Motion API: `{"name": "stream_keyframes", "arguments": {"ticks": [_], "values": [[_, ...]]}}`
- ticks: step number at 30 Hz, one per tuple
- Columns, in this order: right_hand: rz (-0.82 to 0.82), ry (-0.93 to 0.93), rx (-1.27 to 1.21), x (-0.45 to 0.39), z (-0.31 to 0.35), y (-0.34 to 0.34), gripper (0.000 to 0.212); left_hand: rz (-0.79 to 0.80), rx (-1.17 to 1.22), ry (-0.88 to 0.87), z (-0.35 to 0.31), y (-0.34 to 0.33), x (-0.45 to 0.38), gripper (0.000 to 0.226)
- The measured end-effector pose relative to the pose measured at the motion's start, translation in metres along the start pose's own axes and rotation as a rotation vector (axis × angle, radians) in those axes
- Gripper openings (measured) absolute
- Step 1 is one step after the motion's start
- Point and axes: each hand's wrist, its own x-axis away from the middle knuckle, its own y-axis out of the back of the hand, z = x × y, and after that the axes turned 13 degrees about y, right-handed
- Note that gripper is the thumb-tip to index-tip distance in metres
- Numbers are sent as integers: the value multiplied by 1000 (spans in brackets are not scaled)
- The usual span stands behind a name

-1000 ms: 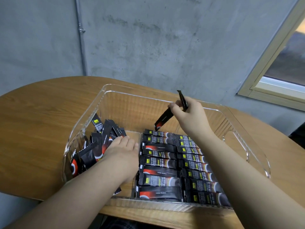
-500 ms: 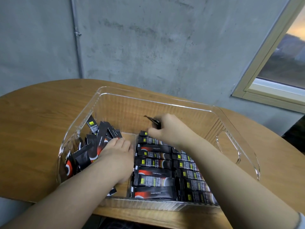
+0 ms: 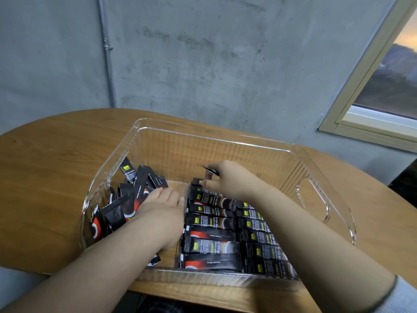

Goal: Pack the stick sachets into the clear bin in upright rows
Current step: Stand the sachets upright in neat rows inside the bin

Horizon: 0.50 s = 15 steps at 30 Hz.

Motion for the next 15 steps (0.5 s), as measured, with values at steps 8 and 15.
{"name": "stream_keyframes", "arguments": {"ticks": [8,15], "values": [[185,-79,249,14,-16,-6,20,-20,36,-4,1,-1,1,69],[151,-21,266,19,-9,-6,26,-21,31,-3,1,-3,0,66]]}}
